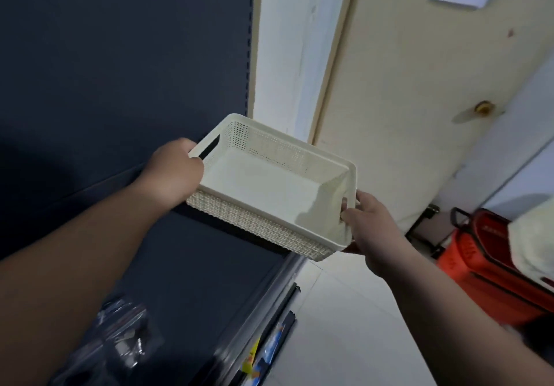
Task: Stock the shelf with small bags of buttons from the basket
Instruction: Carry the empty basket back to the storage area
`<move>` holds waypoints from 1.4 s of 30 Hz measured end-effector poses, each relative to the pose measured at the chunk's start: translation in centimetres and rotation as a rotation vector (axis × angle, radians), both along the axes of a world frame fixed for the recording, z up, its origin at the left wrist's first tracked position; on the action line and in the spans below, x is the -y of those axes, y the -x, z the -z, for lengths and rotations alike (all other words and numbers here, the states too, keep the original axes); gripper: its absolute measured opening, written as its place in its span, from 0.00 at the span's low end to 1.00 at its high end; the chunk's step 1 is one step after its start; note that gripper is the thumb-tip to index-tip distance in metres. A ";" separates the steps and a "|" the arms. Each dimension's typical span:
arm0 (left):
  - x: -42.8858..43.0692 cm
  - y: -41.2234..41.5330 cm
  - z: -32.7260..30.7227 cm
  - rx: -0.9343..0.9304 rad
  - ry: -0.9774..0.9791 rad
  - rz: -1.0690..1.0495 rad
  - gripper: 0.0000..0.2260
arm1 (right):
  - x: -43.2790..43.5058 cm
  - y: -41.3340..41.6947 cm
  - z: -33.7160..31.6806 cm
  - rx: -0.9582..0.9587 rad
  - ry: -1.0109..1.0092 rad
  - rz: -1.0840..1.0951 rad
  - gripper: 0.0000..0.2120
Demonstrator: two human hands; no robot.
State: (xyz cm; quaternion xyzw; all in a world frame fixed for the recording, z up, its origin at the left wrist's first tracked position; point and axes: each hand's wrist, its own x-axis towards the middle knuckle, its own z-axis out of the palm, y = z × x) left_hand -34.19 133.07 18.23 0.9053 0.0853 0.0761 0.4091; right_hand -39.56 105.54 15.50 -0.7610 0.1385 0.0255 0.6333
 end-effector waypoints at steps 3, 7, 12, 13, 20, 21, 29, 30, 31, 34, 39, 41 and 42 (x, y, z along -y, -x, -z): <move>3.8 -0.6 0.1 0.037 0.007 0.063 0.11 | 3.4 1.0 -0.5 0.026 0.044 0.076 0.19; 10.4 -1.4 0.0 0.064 -0.025 0.140 0.10 | 9.1 2.2 -0.3 0.022 0.080 0.176 0.20; 21.0 -2.1 0.6 0.054 -0.026 0.250 0.11 | 18.7 4.3 0.3 0.009 0.080 0.276 0.19; 23.5 -2.2 0.9 0.049 -0.027 0.277 0.11 | 21.0 4.9 0.4 0.003 0.081 0.294 0.19; 42.7 -1.9 2.0 -0.001 -0.059 0.436 0.07 | 38.4 8.8 0.9 -0.032 0.158 0.429 0.20; 45.4 -1.6 2.2 -0.006 -0.056 0.455 0.06 | 40.9 9.5 1.1 -0.035 0.169 0.458 0.20; 63.2 -0.4 3.9 -0.053 -0.042 0.667 0.10 | 56.6 14.2 1.8 -0.104 0.279 0.638 0.18; 65.0 -0.4 4.3 -0.065 -0.028 0.700 0.11 | 58.0 14.6 2.0 -0.117 0.295 0.653 0.19; 66.7 -0.5 4.6 -0.072 -0.021 0.727 0.11 | 59.4 14.9 2.3 -0.135 0.305 0.673 0.20; 71.7 -1.1 5.7 -0.078 -0.025 0.793 0.11 | 63.0 15.3 2.8 -0.185 0.310 0.718 0.22; 80.1 -4.2 7.1 -0.075 -0.056 0.871 0.11 | 69.2 13.5 3.1 -0.231 0.307 0.763 0.21; 83.6 -6.3 7.9 -0.068 -0.066 0.889 0.12 | 72.3 11.8 3.6 -0.227 0.325 0.782 0.22; 85.3 -7.5 8.2 -0.064 -0.070 0.897 0.13 | 73.8 10.8 3.8 -0.233 0.331 0.792 0.22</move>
